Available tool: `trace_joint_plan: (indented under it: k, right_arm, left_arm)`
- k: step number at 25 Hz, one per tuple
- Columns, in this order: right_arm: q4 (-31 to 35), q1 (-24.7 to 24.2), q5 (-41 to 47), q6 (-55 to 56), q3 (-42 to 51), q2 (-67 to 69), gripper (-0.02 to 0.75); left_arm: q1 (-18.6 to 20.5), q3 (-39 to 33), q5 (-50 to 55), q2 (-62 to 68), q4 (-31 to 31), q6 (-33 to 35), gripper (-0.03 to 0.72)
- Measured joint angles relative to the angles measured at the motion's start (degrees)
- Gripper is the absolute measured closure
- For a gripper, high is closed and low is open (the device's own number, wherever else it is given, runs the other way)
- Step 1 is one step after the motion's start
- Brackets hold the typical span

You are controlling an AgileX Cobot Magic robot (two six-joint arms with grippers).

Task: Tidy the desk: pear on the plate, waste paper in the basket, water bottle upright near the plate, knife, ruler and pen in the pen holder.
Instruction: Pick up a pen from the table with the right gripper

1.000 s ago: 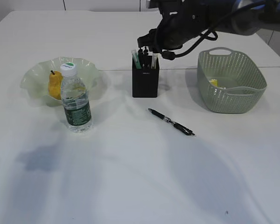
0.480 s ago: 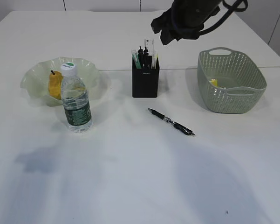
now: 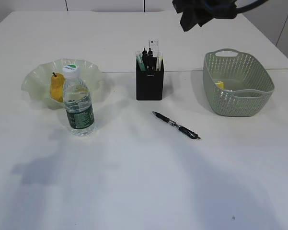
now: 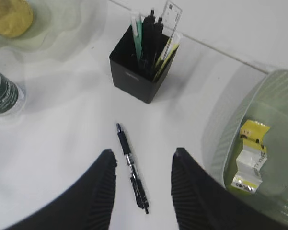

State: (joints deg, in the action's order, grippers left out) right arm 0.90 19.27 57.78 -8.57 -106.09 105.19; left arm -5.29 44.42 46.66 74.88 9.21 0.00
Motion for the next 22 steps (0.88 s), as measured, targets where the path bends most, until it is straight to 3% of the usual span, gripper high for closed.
trace_joint_plan:
  k: [10,22]
  right_arm:
    - [0.0,0.0,4.5,-1.4,12.4,-1.6,0.444]
    - [-0.9,0.0,5.6,-3.7,13.3,9.0,0.444]
  left_arm:
    - [0.0,0.0,2.4,0.0,0.0,0.0,0.347]
    - [0.0,0.0,2.4,0.0,0.0,0.0,0.348]
